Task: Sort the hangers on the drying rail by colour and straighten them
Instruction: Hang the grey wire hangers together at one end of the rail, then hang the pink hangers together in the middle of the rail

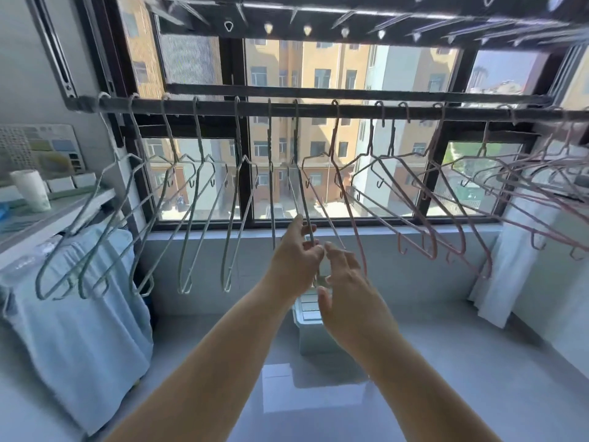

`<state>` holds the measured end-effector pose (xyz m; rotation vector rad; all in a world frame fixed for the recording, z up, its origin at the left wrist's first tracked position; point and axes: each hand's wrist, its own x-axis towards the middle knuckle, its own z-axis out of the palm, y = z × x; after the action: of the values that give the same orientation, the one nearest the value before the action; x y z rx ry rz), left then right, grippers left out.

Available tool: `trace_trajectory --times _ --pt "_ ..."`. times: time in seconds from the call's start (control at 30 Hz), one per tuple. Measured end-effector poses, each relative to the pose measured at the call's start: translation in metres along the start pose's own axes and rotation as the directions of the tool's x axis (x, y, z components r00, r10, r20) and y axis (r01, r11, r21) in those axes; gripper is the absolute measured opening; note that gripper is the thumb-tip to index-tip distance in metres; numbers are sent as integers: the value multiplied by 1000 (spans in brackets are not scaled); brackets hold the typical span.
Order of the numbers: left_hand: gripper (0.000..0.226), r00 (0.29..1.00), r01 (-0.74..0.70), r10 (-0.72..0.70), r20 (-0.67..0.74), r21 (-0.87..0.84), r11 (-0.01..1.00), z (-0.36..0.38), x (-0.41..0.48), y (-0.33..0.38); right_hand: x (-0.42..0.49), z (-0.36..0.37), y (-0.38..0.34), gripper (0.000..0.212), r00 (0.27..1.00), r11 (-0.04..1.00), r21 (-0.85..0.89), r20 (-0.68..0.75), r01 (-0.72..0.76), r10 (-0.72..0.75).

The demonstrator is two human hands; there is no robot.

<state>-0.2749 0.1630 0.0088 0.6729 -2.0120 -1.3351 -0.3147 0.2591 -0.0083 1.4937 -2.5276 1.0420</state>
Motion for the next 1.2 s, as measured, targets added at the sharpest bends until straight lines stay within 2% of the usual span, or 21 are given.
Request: trace_trajectory --times 0.1,0.17,0.2,0.27,0.33,0.43,0.47,0.5,0.7,0.87,1.0,1.1,1.13,1.2 --pt "71 995 -49 63 -83 164 985 9 -13 -4 -6 -17 12 47 957 996 -4 -276 90 -88" --pt "70 934 -207 281 -219 310 928 17 -26 -2 2 -27 22 40 924 997 33 -379 66 -49" --pt "68 887 -293 386 -252 339 894 22 -32 -1 8 -31 27 39 930 996 85 -367 32 1" --pt "60 863 -366 443 -242 304 880 33 -40 2 23 -36 34 38 963 974 219 -241 -67 120" --pt "56 931 -304 341 -131 241 922 41 -40 0 36 -37 37 36 975 919 344 -42 -192 219" --pt "54 986 -165 160 39 235 958 49 -33 -14 47 -28 39 29 961 723 636 128 -270 245" --pt "50 988 -155 149 44 234 960 51 -33 -17 49 -23 38 23 959 665 696 142 -272 244" --pt "47 988 -154 152 27 220 963 51 -33 -20 50 -19 35 19 960 649 712 138 -268 245" --pt "51 967 -187 216 -133 200 962 45 -30 -31 57 -2 20 20 963 577 784 95 -229 252" --pt "50 956 -201 237 -170 208 957 39 -30 -36 57 3 14 23 967 530 820 100 -214 234" --pt "52 960 -187 223 -170 204 961 41 -33 -38 52 3 14 25 966 520 829 85 -205 245" --pt "52 953 -202 248 -173 246 948 42 -38 -35 47 -3 11 24 964 515 824 134 -237 229" --pt "52 939 -224 285 -194 286 932 42 -41 -34 45 -7 11 23 965 569 783 149 -250 218" --pt "54 876 -314 413 -249 356 880 44 -49 -32 43 -16 15 32 979 828 523 87 -201 183"
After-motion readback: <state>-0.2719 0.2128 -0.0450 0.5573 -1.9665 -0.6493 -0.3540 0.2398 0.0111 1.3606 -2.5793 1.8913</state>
